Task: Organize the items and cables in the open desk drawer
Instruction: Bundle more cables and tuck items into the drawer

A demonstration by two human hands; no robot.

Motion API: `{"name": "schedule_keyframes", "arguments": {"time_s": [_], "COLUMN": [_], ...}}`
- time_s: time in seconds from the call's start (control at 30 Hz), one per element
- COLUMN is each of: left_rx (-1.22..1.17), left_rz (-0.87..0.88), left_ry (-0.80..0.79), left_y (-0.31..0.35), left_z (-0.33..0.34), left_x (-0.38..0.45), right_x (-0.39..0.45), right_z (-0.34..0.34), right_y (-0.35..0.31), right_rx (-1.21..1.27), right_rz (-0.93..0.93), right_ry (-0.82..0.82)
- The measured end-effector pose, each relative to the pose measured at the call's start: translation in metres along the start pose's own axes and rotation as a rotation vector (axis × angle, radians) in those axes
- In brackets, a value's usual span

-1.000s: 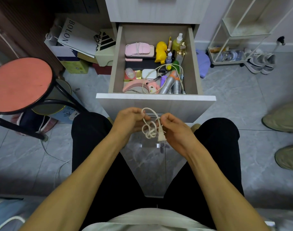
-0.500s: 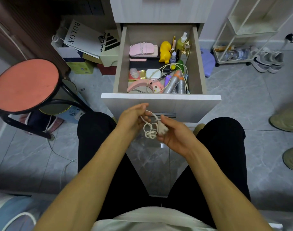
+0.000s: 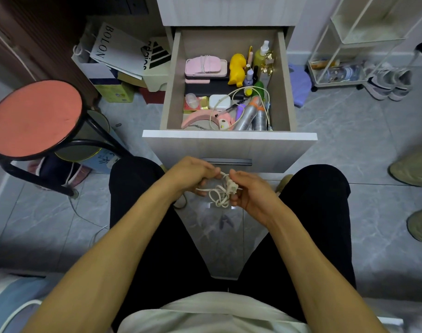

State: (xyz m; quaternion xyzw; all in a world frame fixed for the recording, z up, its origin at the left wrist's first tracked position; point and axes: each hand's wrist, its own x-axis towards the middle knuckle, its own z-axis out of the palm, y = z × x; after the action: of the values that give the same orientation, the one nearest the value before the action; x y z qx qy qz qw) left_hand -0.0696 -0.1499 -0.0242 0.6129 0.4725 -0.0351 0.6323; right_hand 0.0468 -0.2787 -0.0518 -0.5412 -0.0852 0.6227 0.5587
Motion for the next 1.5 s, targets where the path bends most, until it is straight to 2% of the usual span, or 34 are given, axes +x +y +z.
{"name": "schedule_keyframes", "arguments": {"time_s": [0.17, 0.27, 0.37, 0.43, 0.53, 0.67, 0.77, 0.93, 1.07, 1.3, 1.4, 1.5], "left_rx": [-0.228, -0.282, -0.358, -0.471, -0.609, -0.487, -0.443, -0.396, -0.435, -0.485, -0.438, -0.409], "left_rz": [-0.090, -0.077, -0.077, -0.113, -0.138, -0.099, -0.058, 0.090, 0.085, 0.043, 0.019, 0.052], "left_ry": [0.314, 0.395, 0.385, 0.394, 0.435, 0.319, 0.299, 0.173, 0.068, 0.124, 0.194, 0.250], "left_y": [-0.014, -0.016, -0.014, -0.012, -0.013, -0.018, -0.022, -0.025, -0.025, -0.020, -0.020, -0.019], "left_z": [0.015, 0.022, 0.026, 0.024, 0.014, 0.012, 0.012, 0.018, 0.024, 0.035, 0.037, 0.041], "left_x": [0.007, 0.011, 0.011, 0.010, 0.011, 0.007, 0.001, -0.009, -0.013, -0.011, -0.008, -0.011], "right_x": [-0.001, -0.004, -0.005, -0.004, -0.003, -0.001, -0.001, -0.007, -0.012, -0.016, -0.017, -0.015], "right_z": [0.004, 0.004, 0.001, -0.003, -0.009, -0.013, -0.011, -0.004, -0.001, 0.001, 0.001, 0.002], "right_y": [0.001, 0.005, 0.001, -0.002, -0.002, 0.002, 0.002, 0.000, 0.000, 0.009, 0.011, 0.012], "right_rx": [-0.033, -0.048, -0.108, -0.238, -0.283, -0.089, 0.008, 0.071, 0.019, -0.177, -0.163, -0.160], "right_rz": [0.016, -0.009, -0.135, -0.232, -0.266, -0.189, -0.166, -0.181, -0.239, -0.406, -0.402, -0.330], "right_ry": [0.005, 0.072, 0.212, 0.331, 0.435, 0.387, 0.313, 0.261, 0.257, 0.276, 0.274, 0.348]}}
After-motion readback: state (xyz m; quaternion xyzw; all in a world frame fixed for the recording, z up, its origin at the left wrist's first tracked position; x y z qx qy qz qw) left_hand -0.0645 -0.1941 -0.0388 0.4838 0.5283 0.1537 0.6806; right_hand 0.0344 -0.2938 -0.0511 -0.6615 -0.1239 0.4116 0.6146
